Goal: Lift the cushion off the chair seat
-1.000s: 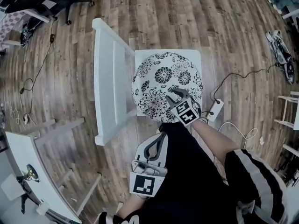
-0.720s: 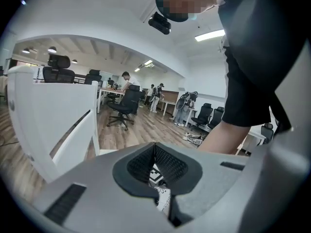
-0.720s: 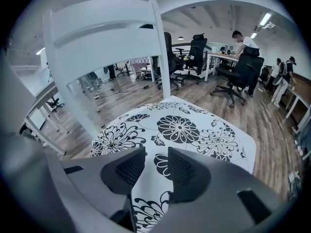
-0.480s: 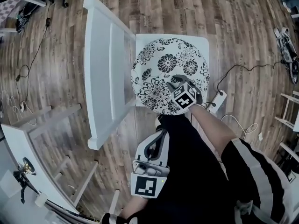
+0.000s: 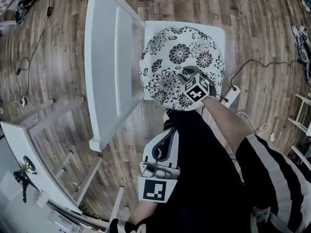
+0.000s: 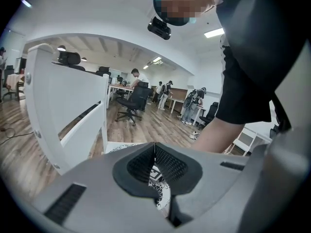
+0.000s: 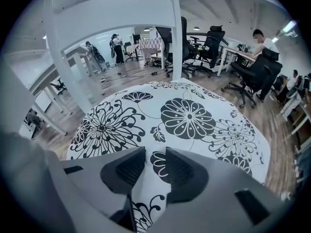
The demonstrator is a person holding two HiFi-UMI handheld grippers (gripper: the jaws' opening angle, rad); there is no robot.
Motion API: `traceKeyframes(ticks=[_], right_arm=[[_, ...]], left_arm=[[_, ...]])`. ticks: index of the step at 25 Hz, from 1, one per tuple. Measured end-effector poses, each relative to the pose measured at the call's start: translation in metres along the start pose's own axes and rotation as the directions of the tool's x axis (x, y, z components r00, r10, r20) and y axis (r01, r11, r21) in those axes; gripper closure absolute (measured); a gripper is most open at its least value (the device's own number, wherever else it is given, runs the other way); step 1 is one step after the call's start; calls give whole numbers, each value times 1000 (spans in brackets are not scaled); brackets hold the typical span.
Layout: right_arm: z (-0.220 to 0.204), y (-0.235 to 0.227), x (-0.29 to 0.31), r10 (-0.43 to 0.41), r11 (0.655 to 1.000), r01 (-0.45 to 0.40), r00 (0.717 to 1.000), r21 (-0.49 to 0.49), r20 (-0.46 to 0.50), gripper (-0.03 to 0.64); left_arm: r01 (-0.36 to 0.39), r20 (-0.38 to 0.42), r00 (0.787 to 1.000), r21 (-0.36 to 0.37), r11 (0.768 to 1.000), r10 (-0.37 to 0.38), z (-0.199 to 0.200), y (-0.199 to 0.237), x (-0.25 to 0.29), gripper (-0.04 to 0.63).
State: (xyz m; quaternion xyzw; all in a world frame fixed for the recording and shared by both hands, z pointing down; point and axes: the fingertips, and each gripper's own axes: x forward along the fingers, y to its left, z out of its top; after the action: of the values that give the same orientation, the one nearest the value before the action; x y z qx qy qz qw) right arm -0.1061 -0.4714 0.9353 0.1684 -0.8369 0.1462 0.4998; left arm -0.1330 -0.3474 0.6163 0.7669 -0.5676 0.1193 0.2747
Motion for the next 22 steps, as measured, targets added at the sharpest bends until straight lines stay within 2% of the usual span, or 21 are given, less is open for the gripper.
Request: traceKeyframes(ticks=[3,7,10,22], right_arm=[[0,-1,0,21,1000,-21,1000,-11,-14,497],[2,-5,0,51,997,-53,998,-57,-36,568],[4,-5,-1,44,996,-47,998,-80,-38,578],[18,2,-50,22,998,-26,998,64,65,580]], left_arm=[[-2,2,1000,7,1000,2,0,0,-3,591],[-3,-5,1000,11,1000,3,-5,-2,-5,591],[-4,-8,1000,11,1000,4,-7,-4,-8,591],[-1,58,998,53,999,-2,16,-14,-22,591]])
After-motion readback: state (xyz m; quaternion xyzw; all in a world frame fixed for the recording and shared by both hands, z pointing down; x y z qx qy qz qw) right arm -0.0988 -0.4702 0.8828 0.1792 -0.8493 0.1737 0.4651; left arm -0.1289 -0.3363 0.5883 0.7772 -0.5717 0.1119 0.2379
